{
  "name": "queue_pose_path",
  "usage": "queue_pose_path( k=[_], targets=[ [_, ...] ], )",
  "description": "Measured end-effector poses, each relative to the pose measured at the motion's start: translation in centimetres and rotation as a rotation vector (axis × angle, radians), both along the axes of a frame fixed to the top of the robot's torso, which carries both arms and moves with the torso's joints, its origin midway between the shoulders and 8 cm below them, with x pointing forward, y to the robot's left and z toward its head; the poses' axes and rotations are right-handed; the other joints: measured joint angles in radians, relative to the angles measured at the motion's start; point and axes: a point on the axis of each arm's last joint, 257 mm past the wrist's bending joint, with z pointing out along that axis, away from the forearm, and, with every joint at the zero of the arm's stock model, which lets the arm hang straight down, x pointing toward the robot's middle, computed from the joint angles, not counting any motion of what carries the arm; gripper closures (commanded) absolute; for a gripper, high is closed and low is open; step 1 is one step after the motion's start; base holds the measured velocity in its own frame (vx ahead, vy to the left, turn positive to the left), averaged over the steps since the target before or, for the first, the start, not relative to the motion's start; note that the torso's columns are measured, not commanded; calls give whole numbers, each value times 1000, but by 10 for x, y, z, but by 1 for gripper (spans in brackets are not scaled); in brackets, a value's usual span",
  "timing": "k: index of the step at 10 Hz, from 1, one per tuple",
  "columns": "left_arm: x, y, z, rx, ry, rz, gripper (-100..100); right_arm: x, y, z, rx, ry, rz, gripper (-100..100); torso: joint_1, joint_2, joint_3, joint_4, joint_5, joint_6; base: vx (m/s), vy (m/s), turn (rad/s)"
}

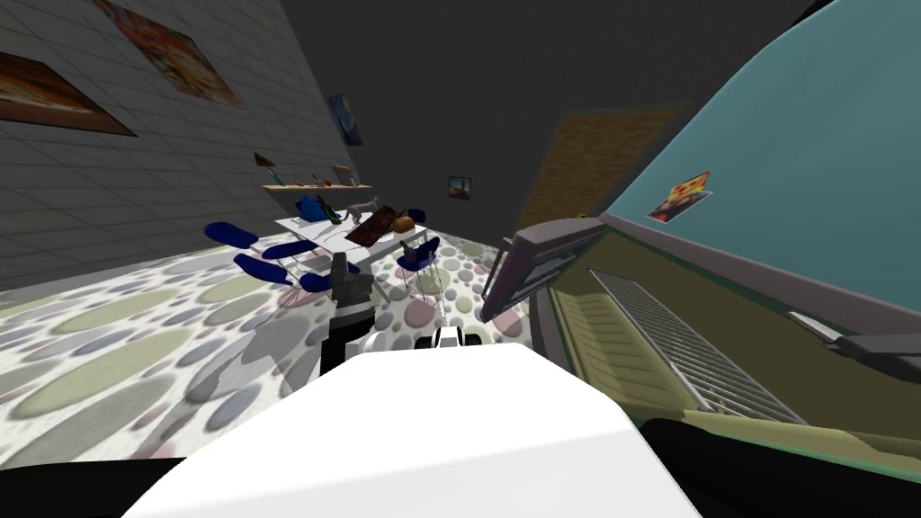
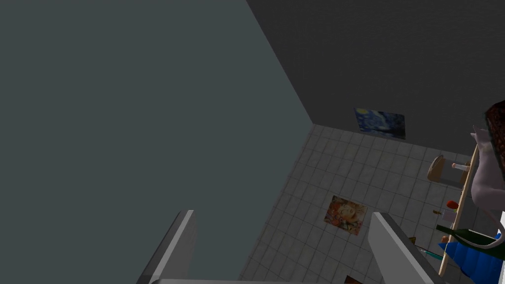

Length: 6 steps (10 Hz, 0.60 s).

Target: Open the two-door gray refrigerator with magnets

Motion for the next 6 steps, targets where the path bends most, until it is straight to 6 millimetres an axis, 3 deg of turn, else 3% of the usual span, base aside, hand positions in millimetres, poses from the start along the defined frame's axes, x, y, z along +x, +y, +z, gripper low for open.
queue_pose_path(
  k=[6],
  targets=[
    [0, 0, 0, 0, 0, 0, 0, 31, 18, 11, 55, -22, 107, -100, 0, 1, 0, 0, 0, 0, -166, -142, 42]
  ],
)
